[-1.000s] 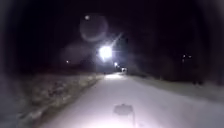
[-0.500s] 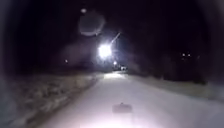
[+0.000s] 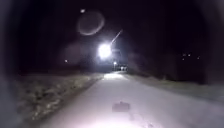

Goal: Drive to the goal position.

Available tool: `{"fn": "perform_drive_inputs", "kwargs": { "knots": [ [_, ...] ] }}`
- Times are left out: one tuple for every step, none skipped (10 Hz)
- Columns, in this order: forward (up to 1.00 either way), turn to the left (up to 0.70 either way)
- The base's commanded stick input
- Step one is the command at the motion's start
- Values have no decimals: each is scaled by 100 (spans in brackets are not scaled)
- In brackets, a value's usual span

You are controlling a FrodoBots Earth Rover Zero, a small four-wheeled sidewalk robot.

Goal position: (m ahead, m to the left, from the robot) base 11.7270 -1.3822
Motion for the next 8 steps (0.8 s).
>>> {"fn": "perform_drive_inputs", "kwargs": {
  "knots": [
    [70,0],
    [70,0],
    [70,7],
    [70,14],
    [70,14],
    [70,14],
    [70,14],
    [70,11]
  ]
}}
